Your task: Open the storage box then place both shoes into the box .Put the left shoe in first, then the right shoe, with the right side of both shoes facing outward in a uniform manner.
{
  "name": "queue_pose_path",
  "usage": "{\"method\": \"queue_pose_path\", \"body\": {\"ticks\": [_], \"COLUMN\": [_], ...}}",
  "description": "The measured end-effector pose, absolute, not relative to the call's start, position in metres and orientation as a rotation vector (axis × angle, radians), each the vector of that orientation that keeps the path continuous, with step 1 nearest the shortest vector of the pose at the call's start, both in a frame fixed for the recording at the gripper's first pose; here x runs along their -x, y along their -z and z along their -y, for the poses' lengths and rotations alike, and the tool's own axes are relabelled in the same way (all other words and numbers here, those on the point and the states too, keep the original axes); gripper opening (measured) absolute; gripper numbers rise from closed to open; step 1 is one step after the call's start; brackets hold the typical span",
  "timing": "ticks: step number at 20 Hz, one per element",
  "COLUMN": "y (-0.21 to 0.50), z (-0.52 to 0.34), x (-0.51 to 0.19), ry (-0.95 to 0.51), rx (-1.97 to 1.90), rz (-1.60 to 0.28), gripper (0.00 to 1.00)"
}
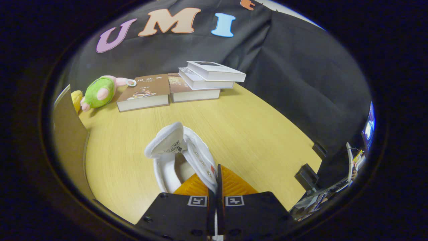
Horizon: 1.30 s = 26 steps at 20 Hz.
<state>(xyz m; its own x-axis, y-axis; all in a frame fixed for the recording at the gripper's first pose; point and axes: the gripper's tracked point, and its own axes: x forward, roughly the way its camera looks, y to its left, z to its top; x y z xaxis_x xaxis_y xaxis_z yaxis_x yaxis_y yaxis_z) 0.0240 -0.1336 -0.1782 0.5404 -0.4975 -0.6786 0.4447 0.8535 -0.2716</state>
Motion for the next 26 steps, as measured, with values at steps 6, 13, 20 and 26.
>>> {"method": "queue_pose_path", "body": {"ticks": [6,13,20,26], "y": [0.139,0.05,-0.05,-0.097], "z": [0.136,0.122,0.039,-0.077], "x": [-0.011,-0.01,-0.031,-0.052], "ry": [0.613,0.638,0.511,0.288], "rx": [0.153,0.244,0.283,0.235], "rz": [-0.778,-0.651,-0.442,-0.348], "gripper": [0.06,0.06,0.06,0.06]}}
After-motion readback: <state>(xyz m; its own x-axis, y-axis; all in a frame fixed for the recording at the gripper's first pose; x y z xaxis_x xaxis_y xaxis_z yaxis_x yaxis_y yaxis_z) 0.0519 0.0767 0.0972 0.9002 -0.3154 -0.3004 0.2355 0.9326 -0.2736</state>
